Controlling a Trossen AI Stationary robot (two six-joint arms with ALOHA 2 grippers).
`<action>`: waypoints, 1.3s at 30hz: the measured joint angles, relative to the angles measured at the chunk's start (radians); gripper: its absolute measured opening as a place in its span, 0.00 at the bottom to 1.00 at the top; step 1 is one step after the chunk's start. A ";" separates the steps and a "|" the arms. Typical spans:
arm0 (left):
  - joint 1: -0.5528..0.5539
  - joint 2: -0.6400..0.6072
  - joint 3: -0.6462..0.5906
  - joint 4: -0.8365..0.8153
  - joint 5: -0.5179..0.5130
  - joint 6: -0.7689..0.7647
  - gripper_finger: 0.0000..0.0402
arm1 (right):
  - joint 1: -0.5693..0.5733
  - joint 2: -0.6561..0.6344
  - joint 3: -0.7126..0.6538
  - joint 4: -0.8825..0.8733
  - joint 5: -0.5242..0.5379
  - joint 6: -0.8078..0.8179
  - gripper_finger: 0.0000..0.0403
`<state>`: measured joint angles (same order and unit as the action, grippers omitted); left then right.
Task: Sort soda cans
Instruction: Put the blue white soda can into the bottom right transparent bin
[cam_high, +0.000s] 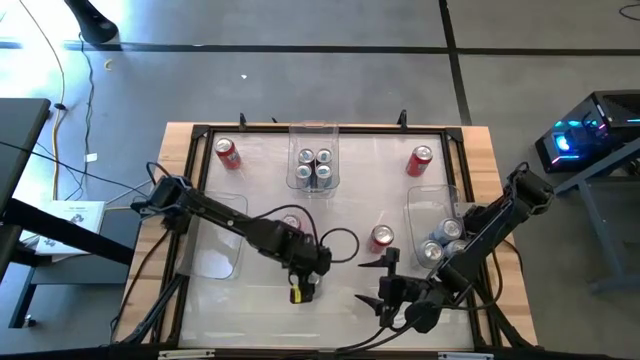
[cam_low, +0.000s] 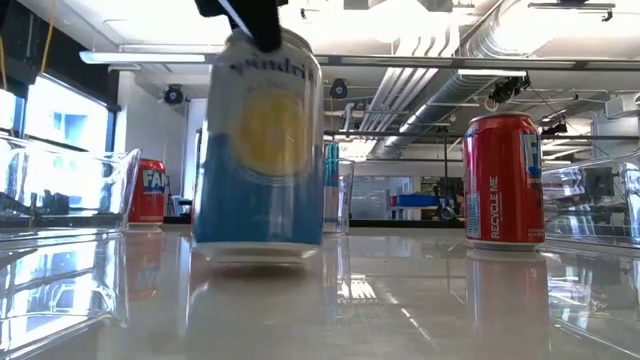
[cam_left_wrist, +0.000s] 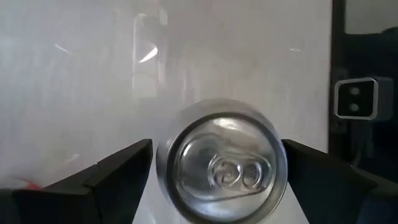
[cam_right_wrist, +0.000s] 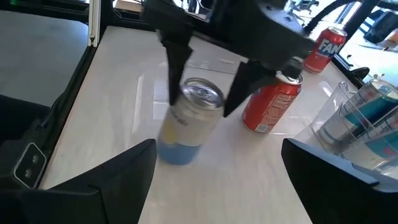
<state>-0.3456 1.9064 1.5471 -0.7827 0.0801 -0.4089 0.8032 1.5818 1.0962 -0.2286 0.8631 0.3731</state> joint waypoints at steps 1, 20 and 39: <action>0.001 0.000 0.000 0.002 -0.004 0.007 0.86 | 0.000 0.000 0.000 -0.001 0.000 0.009 0.85; -0.120 -0.061 0.000 0.025 -0.293 0.059 0.86 | -0.122 0.013 0.000 0.026 -0.205 0.028 0.85; -0.458 -0.361 -0.249 -0.104 -0.998 -0.327 0.86 | -0.358 0.285 0.002 0.556 -0.532 -0.212 0.85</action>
<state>-0.8040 1.5452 1.2976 -0.8862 -0.9177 -0.7358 0.4450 1.8667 1.0982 0.3276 0.3313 0.1612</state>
